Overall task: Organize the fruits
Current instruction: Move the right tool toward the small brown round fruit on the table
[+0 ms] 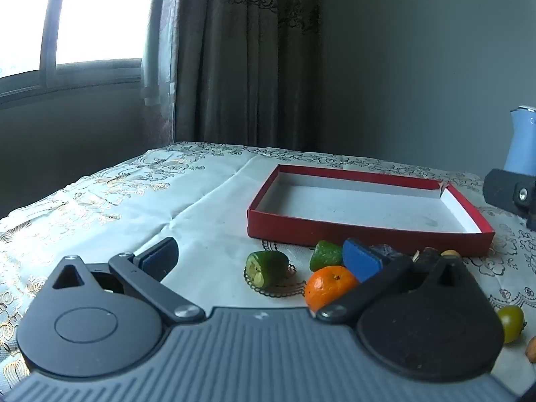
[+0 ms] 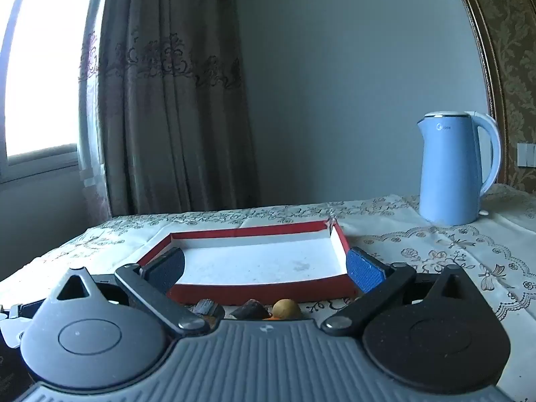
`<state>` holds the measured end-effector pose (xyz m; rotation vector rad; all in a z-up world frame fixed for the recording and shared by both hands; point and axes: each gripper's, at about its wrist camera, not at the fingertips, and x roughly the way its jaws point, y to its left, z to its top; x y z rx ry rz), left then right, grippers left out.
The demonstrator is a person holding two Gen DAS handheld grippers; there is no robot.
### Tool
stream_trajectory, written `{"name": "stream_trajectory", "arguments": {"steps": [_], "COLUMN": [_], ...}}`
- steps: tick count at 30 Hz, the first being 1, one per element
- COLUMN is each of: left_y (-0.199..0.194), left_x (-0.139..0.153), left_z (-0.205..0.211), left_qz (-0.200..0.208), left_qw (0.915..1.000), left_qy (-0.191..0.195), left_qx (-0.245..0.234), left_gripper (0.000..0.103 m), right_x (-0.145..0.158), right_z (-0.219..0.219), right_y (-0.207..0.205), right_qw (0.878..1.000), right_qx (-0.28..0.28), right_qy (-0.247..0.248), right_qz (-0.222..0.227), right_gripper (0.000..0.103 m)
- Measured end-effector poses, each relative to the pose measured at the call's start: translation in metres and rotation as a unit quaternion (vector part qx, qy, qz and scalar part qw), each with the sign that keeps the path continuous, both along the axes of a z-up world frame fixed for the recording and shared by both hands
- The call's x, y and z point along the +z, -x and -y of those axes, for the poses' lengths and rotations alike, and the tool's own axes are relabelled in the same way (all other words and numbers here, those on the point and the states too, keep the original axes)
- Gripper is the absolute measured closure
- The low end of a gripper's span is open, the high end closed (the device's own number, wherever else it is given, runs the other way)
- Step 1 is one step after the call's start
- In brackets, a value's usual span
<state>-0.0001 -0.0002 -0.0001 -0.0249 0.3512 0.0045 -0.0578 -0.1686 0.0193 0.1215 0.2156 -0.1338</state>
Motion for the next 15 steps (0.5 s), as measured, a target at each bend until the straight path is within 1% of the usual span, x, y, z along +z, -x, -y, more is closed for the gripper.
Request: {"name": "stream_trajectory", "arguments": {"steps": [6,9,12,15], "left_y": [-0.0011,-0.0018,0.0003,-0.0001], "left_x": [-0.0016,-0.0017,-0.0016,-0.0026], "left_z": [-0.0021,-0.0021,-0.0017,-0.0026], "left_qz": [0.000,0.001,0.006,0.000], "left_qw": [1.0000,1.0000,1.0000,1.0000], "left_qy": [0.003,0.004,0.005,0.005], "left_qx": [0.001,0.003,0.002,0.002], "left_gripper": [0.000,0.000,0.000,0.000], "right_x": [0.0001,-0.0008,-0.0019,-0.0009], "right_z": [0.0008,0.0003,0.0021,0.0039], "right_y": [0.0025,0.0016,0.0020,0.0042], "right_qw": [1.000,1.000,1.000,1.000], "right_qx": [0.011,0.016,0.014,0.012], "right_qy": [-0.002,-0.006,-0.007,-0.005], "right_qz": [0.000,-0.008,-0.010,-0.008], "right_gripper": [0.000,0.000,0.000,0.000]}}
